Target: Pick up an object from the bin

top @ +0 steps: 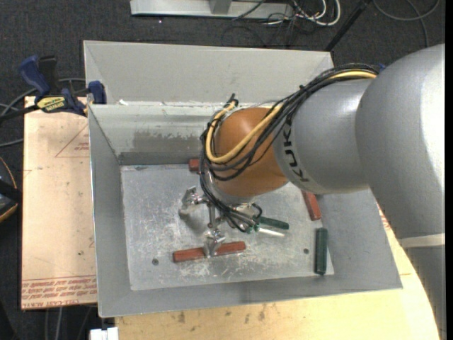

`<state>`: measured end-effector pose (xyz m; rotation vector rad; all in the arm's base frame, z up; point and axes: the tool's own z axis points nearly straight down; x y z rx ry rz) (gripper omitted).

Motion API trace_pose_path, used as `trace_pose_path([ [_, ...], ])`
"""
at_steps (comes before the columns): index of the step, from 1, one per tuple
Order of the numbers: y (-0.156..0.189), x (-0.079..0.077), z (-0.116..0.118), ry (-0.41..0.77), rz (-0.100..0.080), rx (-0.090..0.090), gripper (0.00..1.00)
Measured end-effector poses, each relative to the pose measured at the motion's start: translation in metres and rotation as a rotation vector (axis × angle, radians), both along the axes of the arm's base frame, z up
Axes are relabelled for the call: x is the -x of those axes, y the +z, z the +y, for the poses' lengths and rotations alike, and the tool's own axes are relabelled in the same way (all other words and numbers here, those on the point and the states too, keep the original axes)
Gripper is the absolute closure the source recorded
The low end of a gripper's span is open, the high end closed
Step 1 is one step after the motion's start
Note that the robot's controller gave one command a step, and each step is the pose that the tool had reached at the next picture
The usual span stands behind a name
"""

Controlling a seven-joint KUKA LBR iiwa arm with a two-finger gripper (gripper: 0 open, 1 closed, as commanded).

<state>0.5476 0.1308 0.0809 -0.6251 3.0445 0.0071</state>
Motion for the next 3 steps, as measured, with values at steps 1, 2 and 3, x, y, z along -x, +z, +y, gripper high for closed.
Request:
trace_pose_path([
  [1, 0.0, 0.0, 0.0, 0.0, 0.001, 0.0, 0.0],
  [2, 0.001, 0.044, 0.005, 0.17, 0.003, 0.011, 1.0],
  [3, 0.001, 0.044, 0.005, 0.17, 0.003, 0.011, 1.0],
])
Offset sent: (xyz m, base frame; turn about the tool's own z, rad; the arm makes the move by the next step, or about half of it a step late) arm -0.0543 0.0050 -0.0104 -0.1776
